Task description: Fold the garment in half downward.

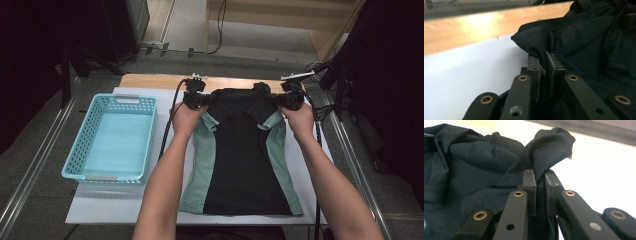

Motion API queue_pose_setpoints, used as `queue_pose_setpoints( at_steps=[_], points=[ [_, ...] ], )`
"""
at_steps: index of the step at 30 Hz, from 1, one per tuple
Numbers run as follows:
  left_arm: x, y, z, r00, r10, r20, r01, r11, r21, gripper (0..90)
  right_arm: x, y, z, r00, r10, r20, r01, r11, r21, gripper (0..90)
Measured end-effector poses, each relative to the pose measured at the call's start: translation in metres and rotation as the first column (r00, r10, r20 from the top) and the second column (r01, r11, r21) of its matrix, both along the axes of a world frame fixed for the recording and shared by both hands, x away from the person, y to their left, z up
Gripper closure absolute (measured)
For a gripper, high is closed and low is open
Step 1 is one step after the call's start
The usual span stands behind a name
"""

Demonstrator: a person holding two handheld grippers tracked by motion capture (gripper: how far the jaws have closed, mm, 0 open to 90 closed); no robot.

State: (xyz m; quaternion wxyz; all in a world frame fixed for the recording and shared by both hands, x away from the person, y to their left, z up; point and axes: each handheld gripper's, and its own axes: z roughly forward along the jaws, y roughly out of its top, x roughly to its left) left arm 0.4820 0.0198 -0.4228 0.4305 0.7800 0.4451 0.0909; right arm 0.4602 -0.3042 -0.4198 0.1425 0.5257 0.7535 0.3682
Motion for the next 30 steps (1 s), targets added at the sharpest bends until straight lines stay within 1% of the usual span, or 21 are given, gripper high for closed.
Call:
queue_pose_setpoints(
  at_steps=[2,4,9,10,13,14,15,17,18,21,23,25,27,28,30],
  points=[
    [0.000,0.001,0.011,0.9998,-0.002,0.019,0.002,1.0000,-0.004,83.4,0.002,0.002,0.011,0.9998,0.001,0.020,-0.001,1.000,-0.004,79.8],
    [0.000,0.002,0.021,0.9989,-0.001,0.047,0.001,1.0000,0.000,83.4,0.004,0.004,0.022,0.9994,-0.001,0.034,0.001,1.000,-0.007,79.8],
    [0.001,0.004,0.046,0.9943,0.008,0.106,-0.007,0.9999,-0.015,83.4,0.005,0.007,0.047,0.9960,-0.001,0.089,0.003,1.000,-0.022,79.7],
    [0.001,0.004,0.050,0.9930,0.015,0.117,-0.012,0.9994,-0.031,83.3,0.005,0.007,0.051,0.9949,-0.004,0.101,0.006,1.000,-0.021,79.7],
    [0.001,0.005,0.055,0.9894,0.024,0.144,-0.018,0.9990,-0.042,83.3,0.005,0.008,0.061,0.9926,-0.009,0.121,0.011,1.000,-0.014,79.7],
    [0.001,0.004,0.054,0.9898,0.024,0.140,-0.019,0.9991,-0.037,83.3,0.005,0.009,0.063,0.9925,-0.010,0.122,0.012,1.000,-0.015,79.6],
    [0.001,0.004,0.053,0.9910,0.024,0.132,-0.020,0.9993,-0.030,83.2,0.005,0.009,0.063,0.9923,-0.009,0.123,0.012,1.000,-0.021,79.6],
    [0.001,0.003,0.048,0.9928,0.021,0.118,-0.018,0.9996,-0.022,83.2,0.006,0.010,0.059,0.9940,-0.008,0.109,0.011,1.000,-0.025,79.6],
    [0.000,0.003,0.045,0.9933,0.016,0.114,-0.015,0.9998,-0.013,83.2,0.007,0.010,0.057,0.9950,-0.007,0.100,0.010,1.000,-0.026,79.6],
    [-0.001,0.003,0.038,0.9955,0.005,0.095,-0.004,0.9999,-0.013,83.1,0.006,0.011,0.047,0.9960,-0.007,0.089,0.010,0.999,-0.031,79.5],
    [-0.001,0.002,0.034,0.9967,0.001,0.081,-0.001,1.0000,0.001,83.1,0.006,0.010,0.042,0.9972,-0.008,0.075,0.010,1.000,-0.030,79.5],
    [-0.003,0.002,0.031,0.9969,-0.003,0.079,0.003,1.0000,0.007,83.1,0.005,0.009,0.037,0.9979,-0.007,0.064,0.009,1.000,-0.023,79.5],
    [-0.005,0.002,0.027,0.9970,-0.006,0.077,0.006,1.0000,-0.001,83.0,0.002,0.008,0.032,0.9983,-0.010,0.057,0.011,1.000,-0.016,79.4],
    [-0.006,0.002,0.025,0.9969,-0.007,0.078,0.007,1.0000,0.002,83.0,0.000,0.008,0.029,0.9983,-0.010,0.057,0.010,1.000,-0.013,79.4],
    [-0.009,0.001,0.020,0.9969,-0.015,0.077,0.013,0.9997,0.021,82.9,-0.003,0.009,0.024,0.9986,-0.008,0.052,0.009,1.000,-0.014,79.3]
  ],
)
